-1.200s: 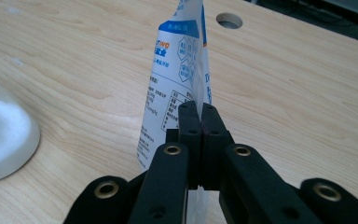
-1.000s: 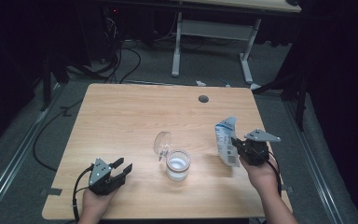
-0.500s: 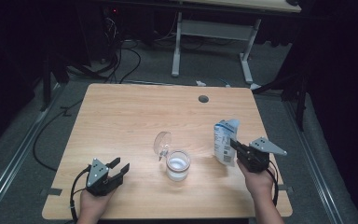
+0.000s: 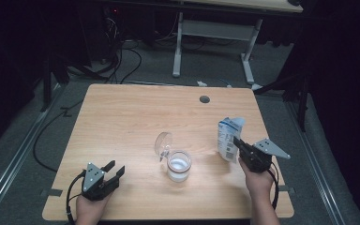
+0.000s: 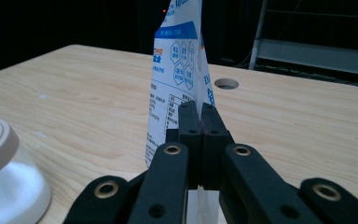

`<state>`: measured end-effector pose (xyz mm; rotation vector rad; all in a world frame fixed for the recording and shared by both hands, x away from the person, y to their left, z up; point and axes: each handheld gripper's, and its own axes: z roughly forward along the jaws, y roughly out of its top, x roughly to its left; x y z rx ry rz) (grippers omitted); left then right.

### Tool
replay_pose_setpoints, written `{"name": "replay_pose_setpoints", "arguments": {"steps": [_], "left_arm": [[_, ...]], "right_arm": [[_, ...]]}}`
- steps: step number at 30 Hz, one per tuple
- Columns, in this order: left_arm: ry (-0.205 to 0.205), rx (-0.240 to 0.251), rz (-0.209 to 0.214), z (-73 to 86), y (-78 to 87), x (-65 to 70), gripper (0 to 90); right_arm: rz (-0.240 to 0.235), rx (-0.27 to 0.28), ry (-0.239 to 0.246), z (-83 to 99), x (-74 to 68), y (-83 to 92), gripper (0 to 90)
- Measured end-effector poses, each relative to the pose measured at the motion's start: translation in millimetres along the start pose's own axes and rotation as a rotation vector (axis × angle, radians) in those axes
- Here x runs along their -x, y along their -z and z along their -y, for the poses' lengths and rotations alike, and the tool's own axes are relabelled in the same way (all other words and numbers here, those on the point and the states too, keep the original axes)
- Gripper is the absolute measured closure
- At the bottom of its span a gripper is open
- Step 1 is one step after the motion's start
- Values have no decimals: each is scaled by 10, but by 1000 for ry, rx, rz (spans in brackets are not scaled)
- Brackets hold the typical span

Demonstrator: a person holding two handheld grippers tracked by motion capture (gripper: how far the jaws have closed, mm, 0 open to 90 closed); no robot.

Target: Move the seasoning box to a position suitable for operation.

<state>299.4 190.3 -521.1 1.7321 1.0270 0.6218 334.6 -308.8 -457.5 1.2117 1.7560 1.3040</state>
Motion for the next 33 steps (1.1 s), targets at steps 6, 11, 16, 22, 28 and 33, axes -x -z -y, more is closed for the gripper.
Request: {"name": "replay_pose_setpoints", "arguments": {"steps": [6, 11, 16, 22, 28, 33], "left_arm": [[-8, -1, 1, -6, 29, -17, 539], [1, -1, 3, 4, 36, -35, 539], [1, -1, 2, 3, 31, -28, 539], [-3, 1, -1, 3, 31, -8, 539], [-9, -4, 3, 7, 22, -4, 538], [-9, -2, 8, 7, 23, -4, 538]], "right_arm": [[-2, 15, -26, 60, 77, 48, 899], [30, 6, -26, 92, 146, 53, 899], [49, 20, -31, 94, 205, 47, 899], [49, 12, -38, 126, 240, 2, 899], [56, 14, -34, 157, 255, -23, 899], [68, 13, -39, 211, 289, -15, 898]]}}
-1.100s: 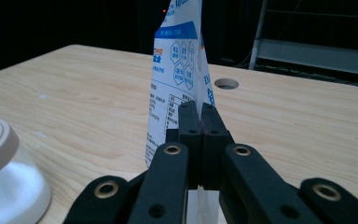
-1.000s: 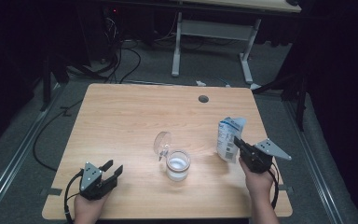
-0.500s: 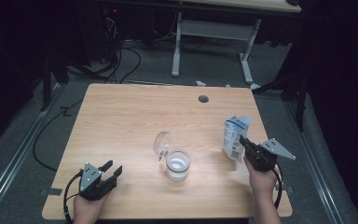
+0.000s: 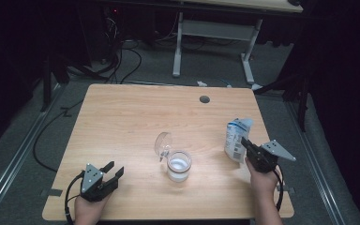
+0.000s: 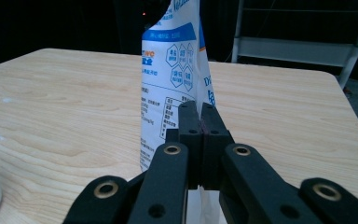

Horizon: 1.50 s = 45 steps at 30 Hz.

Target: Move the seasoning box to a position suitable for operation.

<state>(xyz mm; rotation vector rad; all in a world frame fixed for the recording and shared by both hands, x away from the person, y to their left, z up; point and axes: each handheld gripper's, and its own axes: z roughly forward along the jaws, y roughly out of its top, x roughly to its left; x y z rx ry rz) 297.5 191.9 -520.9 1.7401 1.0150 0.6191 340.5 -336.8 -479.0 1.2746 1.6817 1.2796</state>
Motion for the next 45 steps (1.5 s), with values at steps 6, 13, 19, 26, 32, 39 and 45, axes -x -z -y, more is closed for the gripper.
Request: {"name": "replay_pose_setpoints", "arguments": {"steps": [6, 13, 19, 26, 32, 39, 45], "left_arm": [[-2, -3, 6, -1, -13, 10, 535], [-7, -3, 12, -5, -16, 23, 535], [-6, -2, 13, -8, -13, 9, 533], [-5, 0, 14, -10, -16, 4, 533], [-6, -1, 15, -11, -18, 6, 533], [-6, -1, 15, -10, -20, 7, 533], [-4, -2, 15, -10, -23, 12, 532]], "right_arm": [[7, -7, 18, 34, -25, 17, 897], [16, -22, 31, 64, -43, 50, 885], [16, -32, 32, 103, -33, 100, 874], [20, -40, 44, 116, -58, 131, 850], [22, -50, 44, 125, -72, 109, 816], [22, -49, 39, 122, -69, 101, 788], [34, -52, 37, 123, -62, 93, 742]]}}
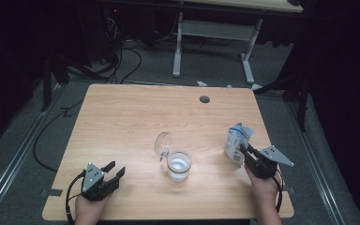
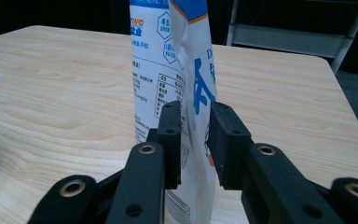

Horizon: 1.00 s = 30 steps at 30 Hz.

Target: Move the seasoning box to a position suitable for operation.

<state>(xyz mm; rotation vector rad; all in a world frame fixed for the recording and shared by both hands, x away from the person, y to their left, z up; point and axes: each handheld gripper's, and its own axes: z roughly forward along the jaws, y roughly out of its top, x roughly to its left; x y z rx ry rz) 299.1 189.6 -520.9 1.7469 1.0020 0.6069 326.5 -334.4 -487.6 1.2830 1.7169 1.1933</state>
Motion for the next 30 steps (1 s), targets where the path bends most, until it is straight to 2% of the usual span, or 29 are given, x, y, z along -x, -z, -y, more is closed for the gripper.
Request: {"name": "replay_pose_setpoints", "arguments": {"steps": [18, 24, 30], "left_arm": [[-7, -20, 13, 2, -26, 21, 535], [8, -31, 36, -6, -40, 34, 541], [-9, -38, 49, -14, -66, 77, 540]], "right_arm": [[10, -12, -7, -10, 2, 12, 635], [22, -19, 4, -8, -16, 57, 624], [34, -24, -5, 7, -26, 112, 640]]}}
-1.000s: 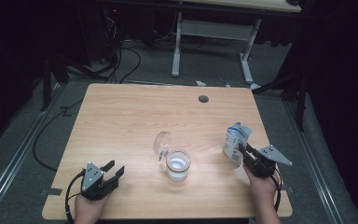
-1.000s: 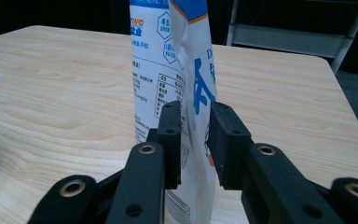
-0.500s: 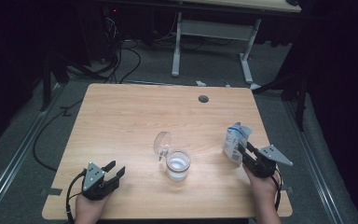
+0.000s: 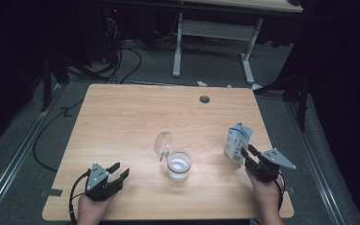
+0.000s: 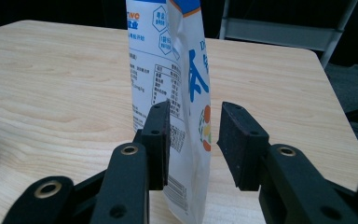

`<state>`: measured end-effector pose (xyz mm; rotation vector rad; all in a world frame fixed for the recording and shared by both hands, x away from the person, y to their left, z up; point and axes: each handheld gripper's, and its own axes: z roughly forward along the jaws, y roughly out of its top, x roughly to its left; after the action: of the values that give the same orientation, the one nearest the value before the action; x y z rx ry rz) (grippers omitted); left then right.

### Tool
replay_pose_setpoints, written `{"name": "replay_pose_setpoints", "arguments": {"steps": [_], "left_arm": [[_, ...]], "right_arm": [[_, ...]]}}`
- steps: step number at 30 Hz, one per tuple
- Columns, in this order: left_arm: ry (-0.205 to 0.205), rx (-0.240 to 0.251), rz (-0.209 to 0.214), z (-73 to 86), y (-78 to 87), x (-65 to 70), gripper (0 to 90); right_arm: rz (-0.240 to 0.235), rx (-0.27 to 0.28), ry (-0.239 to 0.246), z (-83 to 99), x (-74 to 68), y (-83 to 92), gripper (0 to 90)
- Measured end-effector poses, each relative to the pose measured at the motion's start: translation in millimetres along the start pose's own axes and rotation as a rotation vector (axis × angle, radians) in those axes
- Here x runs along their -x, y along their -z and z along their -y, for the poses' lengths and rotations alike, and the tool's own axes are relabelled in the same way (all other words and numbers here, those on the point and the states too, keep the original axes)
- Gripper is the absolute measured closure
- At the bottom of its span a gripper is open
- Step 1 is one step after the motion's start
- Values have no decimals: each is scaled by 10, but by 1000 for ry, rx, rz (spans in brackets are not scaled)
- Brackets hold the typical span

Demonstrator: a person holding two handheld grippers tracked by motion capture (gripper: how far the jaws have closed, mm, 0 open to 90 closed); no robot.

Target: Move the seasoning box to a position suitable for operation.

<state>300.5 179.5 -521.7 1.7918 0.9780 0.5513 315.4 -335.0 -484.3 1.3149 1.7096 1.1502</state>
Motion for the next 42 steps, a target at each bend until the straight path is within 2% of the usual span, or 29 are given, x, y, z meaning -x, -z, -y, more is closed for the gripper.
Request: {"name": "replay_pose_setpoints", "arguments": {"steps": [8, 9, 14, 19, 24, 27, 30, 33, 34, 38, 42], "left_arm": [[-30, -17, 20, -16, -38, 58, 531], [-50, -22, 17, -22, -39, 69, 526], [-62, -23, 24, -38, -47, 84, 523], [-67, -31, 31, -49, -77, 86, 532], [-44, -29, 33, -56, -79, 55, 533], [9, -19, 47, -44, -67, -16, 544], [27, -17, 51, -26, -68, -45, 550], [15, -27, 23, -3, -68, -51, 567], [7, -30, 29, 1, -70, -39, 568], [-27, -26, 14, -19, -45, 11, 576], [-26, -17, 6, -41, -33, 43, 584]], "right_arm": [[19, -11, 13, 47, -67, 113, 643], [23, -10, 15, 59, -83, 146, 640], [27, -4, 26, 68, -124, 220, 630], [20, 6, 44, 65, -200, 280, 623], [0, 7, 67, 59, -302, 294, 628], [-32, -1, 74, 63, -385, 262, 634], [-55, -13, 72, 75, -430, 227, 638], [-70, -31, 73, 84, -492, 164, 665], [-74, -38, 75, 85, -516, 140, 676], [-90, -59, 97, 95, -630, 55, 713], [-129, -72, 114, 132, -769, -5, 712]]}}
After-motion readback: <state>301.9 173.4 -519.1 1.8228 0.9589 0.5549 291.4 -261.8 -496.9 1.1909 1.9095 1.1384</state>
